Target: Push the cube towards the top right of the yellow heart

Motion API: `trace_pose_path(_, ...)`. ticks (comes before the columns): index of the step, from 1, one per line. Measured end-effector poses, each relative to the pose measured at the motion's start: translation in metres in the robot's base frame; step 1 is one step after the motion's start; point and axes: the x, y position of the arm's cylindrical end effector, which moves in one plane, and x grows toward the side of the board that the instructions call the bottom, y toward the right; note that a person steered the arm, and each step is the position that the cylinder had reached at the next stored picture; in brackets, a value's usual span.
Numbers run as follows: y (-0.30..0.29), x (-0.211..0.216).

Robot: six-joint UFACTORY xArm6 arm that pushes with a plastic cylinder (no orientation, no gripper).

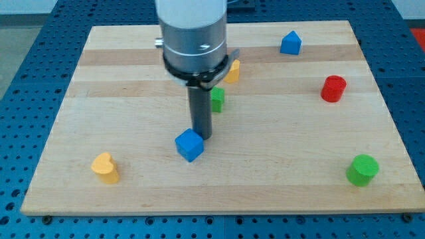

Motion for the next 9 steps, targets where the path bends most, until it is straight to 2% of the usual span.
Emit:
trace_pose_path(1,0.034,0.035)
trace_pose_path(2,0.034,0.065)
trace_pose_path(3,0.006,0.073)
trace_pose_path(5,-0.051,0.049)
trace_pose_path(6,0.023,0.082)
trace_pose_path(7,0.083,0.047)
trace_pose_path(9,0.089,-0.020)
